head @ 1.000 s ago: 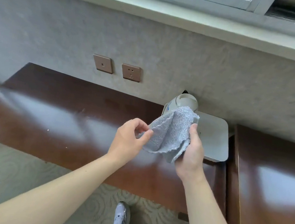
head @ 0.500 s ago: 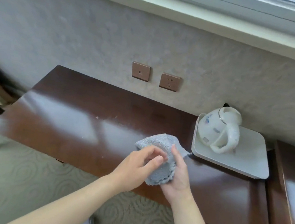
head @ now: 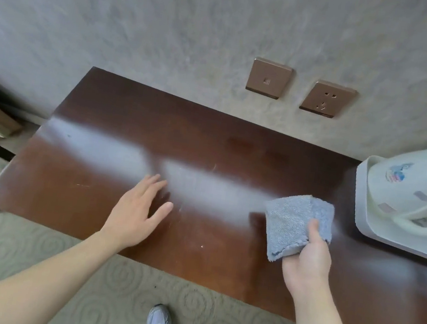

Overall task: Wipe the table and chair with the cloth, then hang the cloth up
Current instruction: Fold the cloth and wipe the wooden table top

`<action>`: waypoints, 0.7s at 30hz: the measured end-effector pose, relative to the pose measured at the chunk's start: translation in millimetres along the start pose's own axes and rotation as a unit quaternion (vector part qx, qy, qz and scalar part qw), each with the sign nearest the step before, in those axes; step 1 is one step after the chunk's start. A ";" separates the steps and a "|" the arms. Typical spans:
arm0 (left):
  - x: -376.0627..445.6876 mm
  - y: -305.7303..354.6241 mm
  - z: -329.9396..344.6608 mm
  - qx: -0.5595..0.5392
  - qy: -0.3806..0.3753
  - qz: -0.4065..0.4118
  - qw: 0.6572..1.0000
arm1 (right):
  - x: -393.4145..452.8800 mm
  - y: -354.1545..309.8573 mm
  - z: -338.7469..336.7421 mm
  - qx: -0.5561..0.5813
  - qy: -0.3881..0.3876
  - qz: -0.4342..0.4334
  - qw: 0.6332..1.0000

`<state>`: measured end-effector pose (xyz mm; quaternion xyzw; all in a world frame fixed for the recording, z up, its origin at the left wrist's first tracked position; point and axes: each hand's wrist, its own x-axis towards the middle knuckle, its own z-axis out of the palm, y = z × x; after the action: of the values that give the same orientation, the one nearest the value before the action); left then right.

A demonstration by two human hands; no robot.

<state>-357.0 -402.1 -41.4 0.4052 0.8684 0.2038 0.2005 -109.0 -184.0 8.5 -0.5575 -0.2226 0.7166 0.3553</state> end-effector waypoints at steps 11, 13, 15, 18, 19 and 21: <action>58.0 -61.5 23.0 0.210 0.037 -0.046 0.976 | 80.0 -25.6 35.1 -0.160 0.134 -0.242 0.948; 62.3 -63.1 27.1 0.225 0.042 -0.060 0.972 | 93.4 -26.5 32.0 -0.221 0.159 -0.284 0.919; 65.5 -65.5 31.4 0.234 0.044 -0.067 0.969 | 107.3 -21.9 28.6 -0.316 0.169 -0.306 0.882; 66.3 -68.7 34.3 0.250 0.053 -0.069 0.964 | 126.3 -5.0 28.8 -0.446 0.155 -0.270 0.839; 66.6 -69.1 34.6 0.252 0.056 -0.072 0.963 | 130.8 0.9 30.8 -0.477 0.144 -0.249 0.830; 67.1 -69.3 35.2 0.249 0.065 -0.087 0.962 | 137.9 12.0 38.4 -0.538 0.118 -0.233 0.801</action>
<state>-421.8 -383.4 -118.9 0.3513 0.9347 -0.0116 0.0533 -166.2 -84.4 -77.8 -0.6706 -0.6522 0.3054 0.1781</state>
